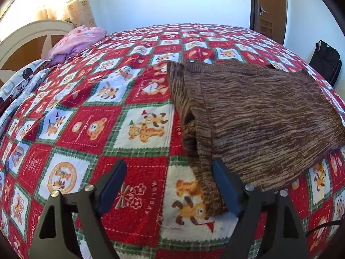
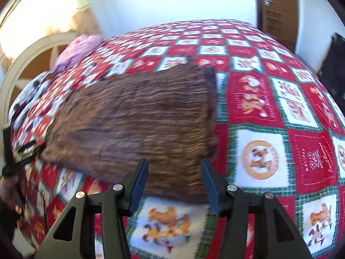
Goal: Fold small clothes
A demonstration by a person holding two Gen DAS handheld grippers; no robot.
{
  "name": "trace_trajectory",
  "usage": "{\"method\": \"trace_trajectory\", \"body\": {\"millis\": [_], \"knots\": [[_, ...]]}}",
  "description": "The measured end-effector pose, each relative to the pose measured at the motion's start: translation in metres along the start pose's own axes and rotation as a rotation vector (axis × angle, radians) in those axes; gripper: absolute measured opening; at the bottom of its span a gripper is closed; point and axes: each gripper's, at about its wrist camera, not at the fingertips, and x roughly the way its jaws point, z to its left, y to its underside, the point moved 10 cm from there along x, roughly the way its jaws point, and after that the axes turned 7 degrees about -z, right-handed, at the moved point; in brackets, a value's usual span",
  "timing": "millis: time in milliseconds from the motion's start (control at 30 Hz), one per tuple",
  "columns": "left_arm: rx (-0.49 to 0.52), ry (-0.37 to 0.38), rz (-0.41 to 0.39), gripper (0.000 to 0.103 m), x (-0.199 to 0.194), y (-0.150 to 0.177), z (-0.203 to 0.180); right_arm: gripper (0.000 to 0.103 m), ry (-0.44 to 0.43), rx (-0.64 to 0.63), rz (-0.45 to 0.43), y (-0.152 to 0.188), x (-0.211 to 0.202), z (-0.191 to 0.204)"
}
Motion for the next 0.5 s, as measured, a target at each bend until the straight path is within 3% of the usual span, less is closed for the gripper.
{"method": "trace_trajectory", "body": {"millis": [233,500], "knots": [[-0.030,0.007,-0.009,0.091,0.003,0.003,0.004,0.001,0.003,-0.044,0.037,0.013,0.008,0.006],[-0.037,0.009,-0.011,0.094,0.004,0.004,0.006,0.000,0.023,-0.113,0.064,0.031,-0.007,0.003]]}}
